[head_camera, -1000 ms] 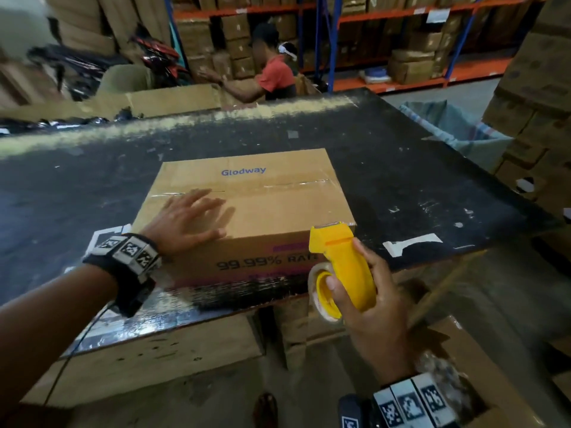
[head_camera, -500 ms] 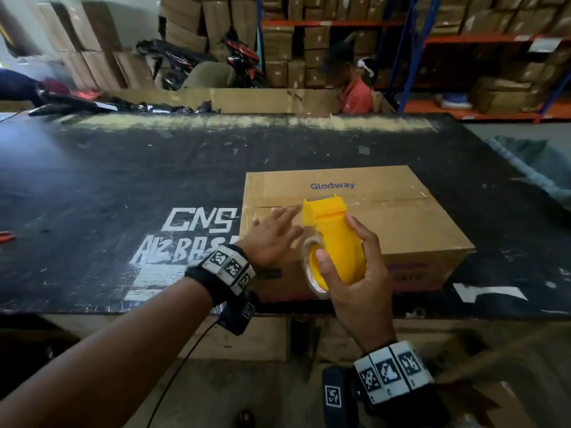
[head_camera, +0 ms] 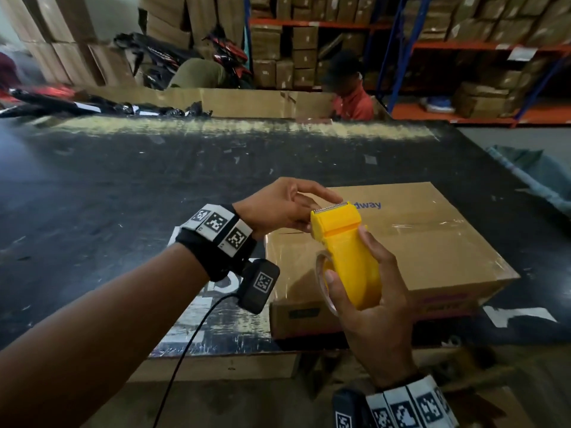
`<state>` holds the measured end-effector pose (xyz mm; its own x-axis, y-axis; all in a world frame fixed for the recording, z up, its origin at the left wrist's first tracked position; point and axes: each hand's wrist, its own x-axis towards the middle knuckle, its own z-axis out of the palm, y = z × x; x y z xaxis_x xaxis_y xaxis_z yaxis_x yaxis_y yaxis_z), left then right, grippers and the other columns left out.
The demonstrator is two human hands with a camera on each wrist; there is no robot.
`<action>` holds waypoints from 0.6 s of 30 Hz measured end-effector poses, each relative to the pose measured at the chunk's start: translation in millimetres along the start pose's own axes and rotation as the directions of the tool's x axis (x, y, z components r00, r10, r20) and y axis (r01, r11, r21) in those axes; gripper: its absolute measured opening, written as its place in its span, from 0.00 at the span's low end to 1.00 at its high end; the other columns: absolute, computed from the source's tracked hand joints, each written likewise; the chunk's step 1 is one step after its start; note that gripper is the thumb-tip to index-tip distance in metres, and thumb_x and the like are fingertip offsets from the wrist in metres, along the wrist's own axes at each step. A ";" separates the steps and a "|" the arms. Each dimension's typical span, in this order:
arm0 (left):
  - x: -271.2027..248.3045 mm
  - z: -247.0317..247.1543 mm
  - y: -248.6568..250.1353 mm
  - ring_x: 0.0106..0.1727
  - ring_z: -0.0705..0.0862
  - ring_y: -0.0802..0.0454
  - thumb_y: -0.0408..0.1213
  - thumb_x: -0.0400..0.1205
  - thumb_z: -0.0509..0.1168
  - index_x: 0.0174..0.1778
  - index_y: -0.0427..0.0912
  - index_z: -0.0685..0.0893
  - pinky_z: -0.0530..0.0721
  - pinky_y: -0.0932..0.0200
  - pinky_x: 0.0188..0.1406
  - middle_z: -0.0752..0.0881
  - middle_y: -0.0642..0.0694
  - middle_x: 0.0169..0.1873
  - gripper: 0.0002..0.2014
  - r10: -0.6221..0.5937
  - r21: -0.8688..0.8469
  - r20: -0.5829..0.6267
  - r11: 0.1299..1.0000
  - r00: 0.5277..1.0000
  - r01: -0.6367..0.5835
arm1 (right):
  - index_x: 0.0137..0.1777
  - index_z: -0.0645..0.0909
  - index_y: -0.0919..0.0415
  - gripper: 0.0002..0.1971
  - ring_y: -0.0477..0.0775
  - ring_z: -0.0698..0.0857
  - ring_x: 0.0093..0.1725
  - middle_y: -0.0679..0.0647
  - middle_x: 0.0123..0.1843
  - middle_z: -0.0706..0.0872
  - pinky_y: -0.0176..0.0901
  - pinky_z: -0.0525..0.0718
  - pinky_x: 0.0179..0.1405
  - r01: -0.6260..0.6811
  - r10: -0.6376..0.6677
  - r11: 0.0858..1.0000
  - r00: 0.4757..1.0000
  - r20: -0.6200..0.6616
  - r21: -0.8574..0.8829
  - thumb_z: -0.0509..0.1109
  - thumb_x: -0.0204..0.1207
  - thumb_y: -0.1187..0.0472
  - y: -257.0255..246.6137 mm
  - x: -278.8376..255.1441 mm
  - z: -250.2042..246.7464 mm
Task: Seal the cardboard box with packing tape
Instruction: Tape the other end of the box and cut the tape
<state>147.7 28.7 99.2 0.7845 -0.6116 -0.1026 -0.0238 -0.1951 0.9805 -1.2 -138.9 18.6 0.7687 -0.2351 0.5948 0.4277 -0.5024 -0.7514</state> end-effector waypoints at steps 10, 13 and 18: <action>24.0 -49.1 3.2 0.43 0.85 0.46 0.30 0.89 0.57 0.68 0.38 0.86 0.91 0.57 0.45 0.84 0.33 0.48 0.16 -0.073 -0.238 0.191 0.964 0.979 0.118 | 0.80 0.73 0.56 0.35 0.32 0.75 0.71 0.25 0.73 0.70 0.30 0.78 0.60 0.023 -0.034 0.994 0.994 -0.102 -0.110 0.75 0.75 0.46 -15.8 15.1 37.5; 26.0 -57.5 -2.3 0.44 0.85 0.50 0.35 0.87 0.63 0.69 0.38 0.85 0.91 0.58 0.47 0.84 0.38 0.49 0.15 -0.065 -0.287 0.286 0.946 0.956 0.150 | 0.80 0.72 0.53 0.36 0.34 0.76 0.69 0.26 0.71 0.71 0.32 0.79 0.59 0.024 -0.040 0.992 0.991 -0.125 -0.126 0.75 0.73 0.44 -19.8 10.8 44.8; 25.8 -71.7 -3.9 0.44 0.92 0.51 0.25 0.82 0.68 0.69 0.35 0.84 0.91 0.55 0.50 0.93 0.41 0.42 0.18 0.055 -0.144 0.317 0.990 0.947 -0.009 | 0.79 0.71 0.52 0.36 0.30 0.77 0.60 0.48 0.58 0.77 0.20 0.76 0.51 0.009 -0.038 0.981 0.988 -0.148 -0.196 0.76 0.71 0.46 -26.4 5.3 58.0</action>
<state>212.5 68.6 104.8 0.5454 -0.8326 -0.0963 0.0585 -0.0768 0.9953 19.1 -78.6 25.0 0.6727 -0.3365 0.6590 0.3330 -0.6577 -0.6757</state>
